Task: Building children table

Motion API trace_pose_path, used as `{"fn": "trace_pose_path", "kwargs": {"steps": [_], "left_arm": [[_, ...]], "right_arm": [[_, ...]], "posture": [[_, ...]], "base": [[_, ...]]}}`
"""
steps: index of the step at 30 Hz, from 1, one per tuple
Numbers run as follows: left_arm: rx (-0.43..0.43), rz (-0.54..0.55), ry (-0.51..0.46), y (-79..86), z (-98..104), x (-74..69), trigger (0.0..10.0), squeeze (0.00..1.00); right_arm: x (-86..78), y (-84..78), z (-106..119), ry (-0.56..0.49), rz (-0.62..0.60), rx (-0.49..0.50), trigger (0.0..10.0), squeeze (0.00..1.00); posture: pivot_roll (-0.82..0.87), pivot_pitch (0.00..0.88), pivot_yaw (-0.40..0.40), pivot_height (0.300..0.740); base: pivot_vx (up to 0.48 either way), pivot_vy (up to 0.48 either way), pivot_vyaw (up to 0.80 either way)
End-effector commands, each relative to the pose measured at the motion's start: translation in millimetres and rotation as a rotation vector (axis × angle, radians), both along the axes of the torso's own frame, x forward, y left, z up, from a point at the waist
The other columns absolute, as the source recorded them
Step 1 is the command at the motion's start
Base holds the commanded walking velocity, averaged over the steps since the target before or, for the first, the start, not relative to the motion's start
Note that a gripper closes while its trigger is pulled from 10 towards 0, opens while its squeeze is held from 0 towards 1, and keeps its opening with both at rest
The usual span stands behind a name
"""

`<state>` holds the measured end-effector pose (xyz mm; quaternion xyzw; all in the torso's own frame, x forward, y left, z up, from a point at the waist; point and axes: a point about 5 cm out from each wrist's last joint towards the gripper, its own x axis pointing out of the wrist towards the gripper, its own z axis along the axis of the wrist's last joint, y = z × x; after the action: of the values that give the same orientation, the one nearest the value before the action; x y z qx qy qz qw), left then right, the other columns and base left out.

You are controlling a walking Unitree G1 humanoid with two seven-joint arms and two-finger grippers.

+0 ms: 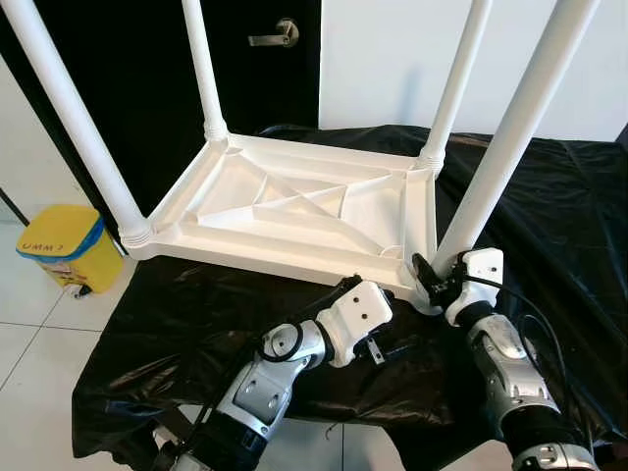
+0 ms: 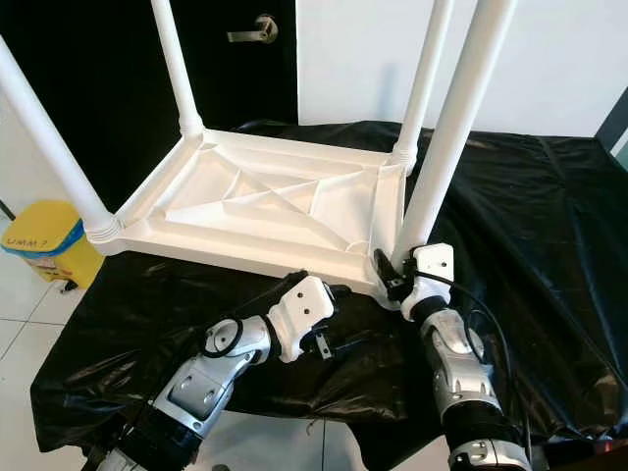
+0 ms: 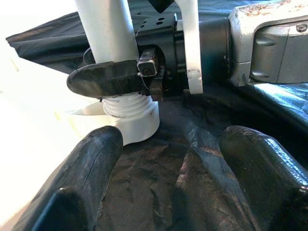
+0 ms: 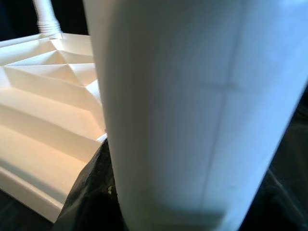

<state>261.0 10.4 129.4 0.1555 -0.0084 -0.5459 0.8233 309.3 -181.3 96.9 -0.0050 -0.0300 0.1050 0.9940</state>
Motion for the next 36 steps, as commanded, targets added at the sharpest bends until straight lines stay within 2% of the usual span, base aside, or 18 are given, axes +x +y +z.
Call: {"fn": "trace_pose_path", "kwargs": {"steps": [1, 3, 4, 6, 7, 8, 9, 11, 13, 20, 21, 22, 23, 29, 31, 32, 35, 36], "left_arm": [[-0.007, 0.054, -0.017, -1.6, 2, 2.3, 10.0, 0.00], [-0.009, 0.050, -0.013, -2.2, 1, 2.1, 10.0, 0.00], [-0.009, 0.050, -0.013, -2.2, 1, 2.1, 10.0, 0.00], [-0.004, 0.047, -0.013, -1.8, 0, 1.7, 10.0, 0.00], [-0.004, 0.047, -0.013, -1.8, 0, 1.7, 10.0, 0.00], [-0.001, 0.047, -0.014, -1.6, 0, 2.6, 10.0, 0.00], [-0.002, 0.050, -0.015, -2.0, 1, 4.1, 10.0, 0.00], [-0.004, 0.056, -0.020, -3.0, 2, 6.9, 10.0, 0.00], [-0.005, 0.057, -0.021, -3.4, 2, 7.4, 10.0, 0.00], [-0.007, 0.061, -0.020, -1.6, 2, 6.3, 10.0, 0.00], [-0.005, 0.059, -0.019, -1.8, 1, 5.9, 10.0, 0.00], [-0.005, 0.059, -0.019, -1.8, 1, 5.9, 10.0, 0.00], [-0.005, 0.057, -0.018, -2.3, 1, 5.2, 10.0, 0.00], [-0.005, 0.047, -0.018, -3.3, 1, 5.1, 10.0, 0.00], [-0.001, 0.042, -0.025, -2.7, 3, 9.2, 10.0, 0.00], [0.000, 0.038, -0.028, -2.7, 4, 10.7, 10.0, 0.00], [0.000, 0.036, -0.030, -2.8, 5, 11.6, 10.0, 0.00], [0.000, 0.032, -0.031, -3.3, 5, 11.6, 10.0, 0.00]], "right_arm": [[-8.2, 1.1, -27, 0.137, -0.102, -0.009, 10.0, 0.00], [-10.0, 1.2, -30, 0.150, -0.236, 0.001, 10.0, 0.00], [-10.0, 1.2, -30, 0.150, -0.236, 0.001, 10.0, 0.00], [-13.9, 2.0, -30, 0.148, -0.371, 0.041, 10.0, 0.00], [-13.9, 2.0, -30, 0.148, -0.371, 0.041, 10.0, 0.00], [-15.8, 3.5, -31, 0.154, -0.428, 0.069, 10.0, 0.00], [-17.5, 9.1, -31, 0.163, -0.436, 0.084, 10.0, 0.00], [-18.0, 21.0, -29, 0.151, -0.364, 0.077, 10.0, 0.00], [-18.4, 23.8, -27, 0.142, -0.341, 0.065, 10.0, 0.00], [-19.7, 12.0, -13, 0.049, -0.368, 0.015, 10.0, 0.00], [-19.7, 11.3, -12, 0.044, -0.364, 0.009, 10.0, 0.43], [-19.7, 11.3, -12, 0.044, -0.364, 0.009, 10.0, 0.43], [-20.4, 10.9, -12, 0.044, -0.358, 0.006, 10.0, 1.00], [-21.9, 9.1, -9, 0.040, -0.343, 0.009, 10.0, 1.00], [-25.4, 4.4, -5, 0.025, -0.236, 0.020, 10.0, 1.00], [-27.8, -0.2, -3, 0.022, -0.171, 0.030, 10.0, 0.00], [-29.4, -3.4, -2, 0.020, -0.128, 0.036, 10.0, 0.00], [-30.8, -8.5, 0, 0.014, -0.074, 0.018, 10.0, 0.00]], "posture": [[-0.13, 0.051, -0.011, 0.740], [-0.14, 0.057, -0.015, 0.740], [-0.14, 0.057, -0.015, 0.740], [-0.14, 0.050, -0.016, 0.740], [-0.14, 0.050, -0.016, 0.740], [-0.14, 0.050, -0.016, 0.740], [-0.14, 0.048, -0.016, 0.740], [-0.15, 0.047, -0.015, 0.740], [-0.15, 0.047, -0.015, 0.740], [-0.14, 0.048, -0.014, 0.740], [-0.14, 0.044, -0.012, 0.740], [-0.14, 0.044, -0.012, 0.740], [-0.15, 0.043, -0.008, 0.740], [-0.15, 0.044, -0.007, 0.740], [-0.17, 0.038, 0.003, 0.740], [-0.18, 0.036, 0.007, 0.740], [-0.18, 0.036, 0.007, 0.740], [-0.19, 0.034, 0.012, 0.740]], "base": [[0.000, 0.000, 0.00], [0.000, 0.000, 0.00], [0.000, 0.000, 0.00], [0.000, 0.000, 0.00], [0.000, 0.000, 0.00], [0.000, 0.000, 0.00], [0.000, 0.000, 0.00], [0.000, 0.000, 0.00], [0.000, 0.000, 0.00], [0.000, 0.000, 0.00], [0.000, 0.000, 0.00], [0.000, 0.000, 0.00], [0.000, 0.000, 0.00], [0.000, 0.000, 0.00], [0.000, 0.000, 0.00], [0.000, 0.000, 0.00], [0.000, 0.000, 0.00], [0.000, 0.000, 0.00]]}}
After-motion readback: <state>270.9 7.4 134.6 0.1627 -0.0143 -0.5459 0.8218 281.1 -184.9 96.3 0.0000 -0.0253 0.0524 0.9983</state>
